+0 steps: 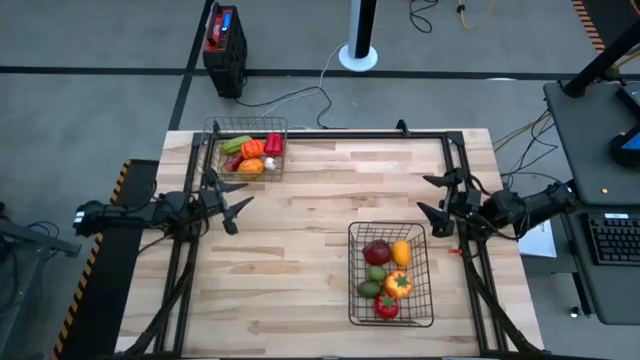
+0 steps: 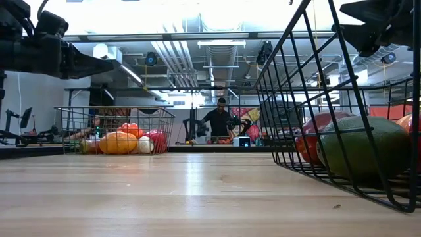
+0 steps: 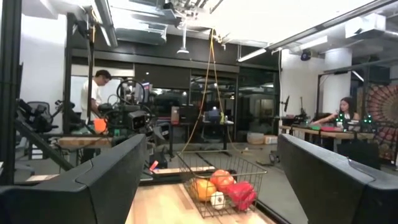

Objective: Sort produce into baskets
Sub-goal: Return to Home Position

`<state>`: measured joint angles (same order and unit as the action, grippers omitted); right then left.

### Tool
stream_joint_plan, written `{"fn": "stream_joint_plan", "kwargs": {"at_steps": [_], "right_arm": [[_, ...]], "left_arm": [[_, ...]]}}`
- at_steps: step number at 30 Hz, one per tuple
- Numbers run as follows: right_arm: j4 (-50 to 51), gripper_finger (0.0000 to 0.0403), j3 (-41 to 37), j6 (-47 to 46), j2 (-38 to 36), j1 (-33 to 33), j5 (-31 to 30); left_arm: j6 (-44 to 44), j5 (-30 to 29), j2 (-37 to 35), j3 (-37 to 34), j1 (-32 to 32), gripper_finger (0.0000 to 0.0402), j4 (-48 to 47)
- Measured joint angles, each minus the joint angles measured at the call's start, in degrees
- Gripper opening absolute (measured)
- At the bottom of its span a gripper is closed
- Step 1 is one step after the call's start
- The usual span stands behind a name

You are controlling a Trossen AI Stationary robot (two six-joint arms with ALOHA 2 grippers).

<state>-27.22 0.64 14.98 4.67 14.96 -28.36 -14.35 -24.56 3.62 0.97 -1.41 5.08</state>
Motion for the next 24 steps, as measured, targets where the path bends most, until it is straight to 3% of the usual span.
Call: {"fn": "stream_joint_plan", "kwargs": {"at_steps": [24], "right_arm": [[0.0, 0.0354, 0.0, 0.0, 0.0, 0.0, 0.0]], "left_arm": [[0.0, 0.0, 1.6, 0.1, 0.0, 0.0174, 0.1]]}}
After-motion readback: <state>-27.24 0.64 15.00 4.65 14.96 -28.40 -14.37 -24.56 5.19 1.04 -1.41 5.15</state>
